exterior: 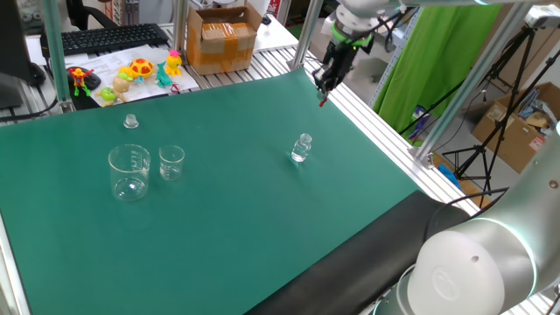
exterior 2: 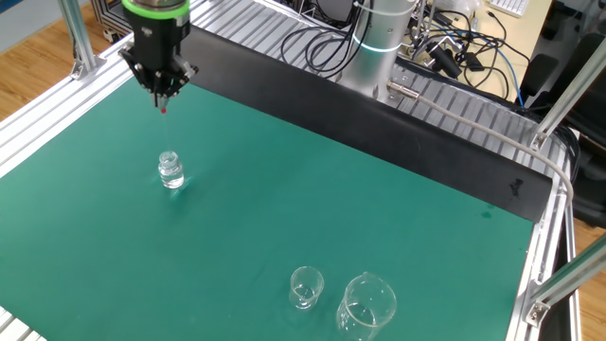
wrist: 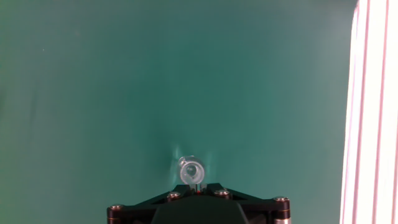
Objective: Transfer liquid using a dropper
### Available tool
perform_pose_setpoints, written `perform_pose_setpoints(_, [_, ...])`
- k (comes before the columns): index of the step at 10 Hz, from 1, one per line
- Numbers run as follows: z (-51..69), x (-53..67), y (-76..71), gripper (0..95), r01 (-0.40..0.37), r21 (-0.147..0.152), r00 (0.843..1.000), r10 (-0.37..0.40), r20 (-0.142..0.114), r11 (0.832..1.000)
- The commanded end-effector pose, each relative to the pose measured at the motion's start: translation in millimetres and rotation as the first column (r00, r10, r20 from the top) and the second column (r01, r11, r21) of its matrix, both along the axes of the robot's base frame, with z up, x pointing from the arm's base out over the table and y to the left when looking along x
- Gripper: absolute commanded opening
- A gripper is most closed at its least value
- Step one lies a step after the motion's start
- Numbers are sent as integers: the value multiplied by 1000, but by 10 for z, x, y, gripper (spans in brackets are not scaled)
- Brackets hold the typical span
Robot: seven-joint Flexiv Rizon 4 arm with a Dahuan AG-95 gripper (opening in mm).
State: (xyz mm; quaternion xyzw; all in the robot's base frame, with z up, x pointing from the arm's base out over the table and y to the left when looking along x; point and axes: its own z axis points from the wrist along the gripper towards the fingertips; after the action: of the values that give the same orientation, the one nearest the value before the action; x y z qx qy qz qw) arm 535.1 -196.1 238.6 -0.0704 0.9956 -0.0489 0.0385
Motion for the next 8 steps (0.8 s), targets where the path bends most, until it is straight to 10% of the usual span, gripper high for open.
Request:
perform_pose_setpoints(1, [111,83,53,0,4,-7,1000,-4,-10,1000])
perform_pose_setpoints(8, [429,148,448,0,63,-8,997,-64,-44,998])
